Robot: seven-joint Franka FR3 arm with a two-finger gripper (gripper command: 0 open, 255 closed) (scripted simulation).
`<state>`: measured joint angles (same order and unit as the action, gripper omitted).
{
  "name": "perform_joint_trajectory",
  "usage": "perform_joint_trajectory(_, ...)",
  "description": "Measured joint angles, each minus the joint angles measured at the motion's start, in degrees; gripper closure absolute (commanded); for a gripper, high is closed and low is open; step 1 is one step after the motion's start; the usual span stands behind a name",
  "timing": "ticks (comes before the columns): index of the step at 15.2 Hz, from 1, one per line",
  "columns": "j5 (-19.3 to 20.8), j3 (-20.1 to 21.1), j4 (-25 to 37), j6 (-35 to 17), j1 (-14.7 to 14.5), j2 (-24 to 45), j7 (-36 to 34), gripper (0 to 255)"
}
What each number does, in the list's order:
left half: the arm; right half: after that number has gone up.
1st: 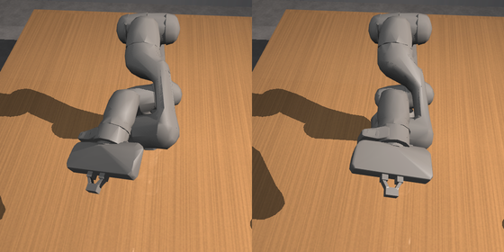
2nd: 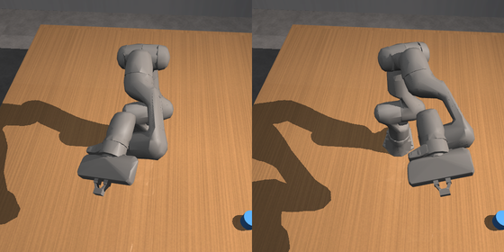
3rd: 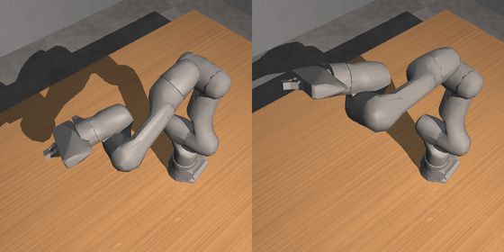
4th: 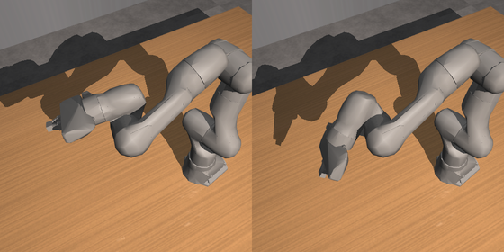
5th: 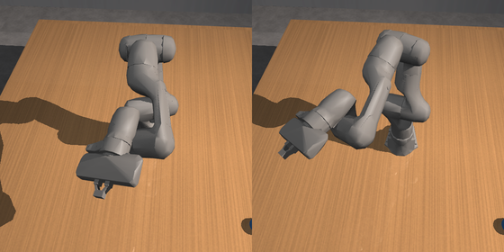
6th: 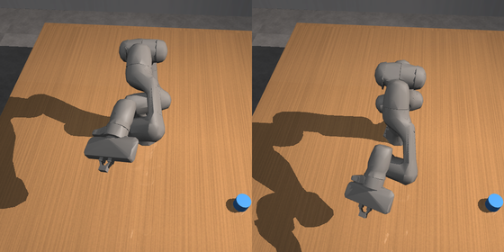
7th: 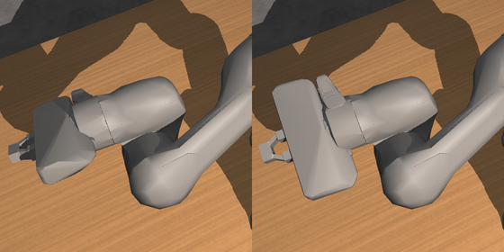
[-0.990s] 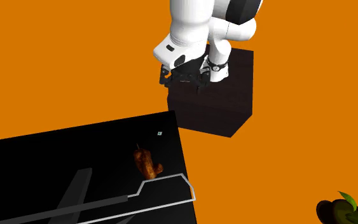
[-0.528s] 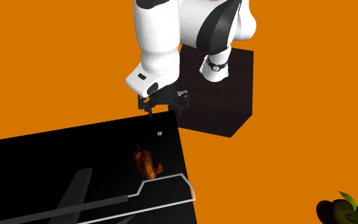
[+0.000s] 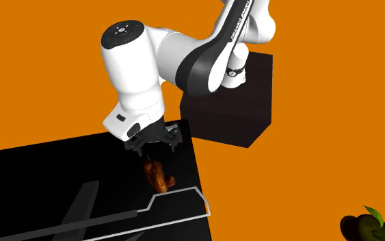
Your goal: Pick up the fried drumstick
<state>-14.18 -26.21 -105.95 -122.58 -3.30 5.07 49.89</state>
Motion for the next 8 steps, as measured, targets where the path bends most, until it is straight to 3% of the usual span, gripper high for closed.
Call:
perform_joint_trajectory(3, -4.65, 0.21, 6.42, 0.78, 1.54, 6.1, 4.36, 0)
perform_joint_trajectory(8, -6.42, 0.59, 4.77, -2.27, 1.94, 7.74, 6.33, 0)
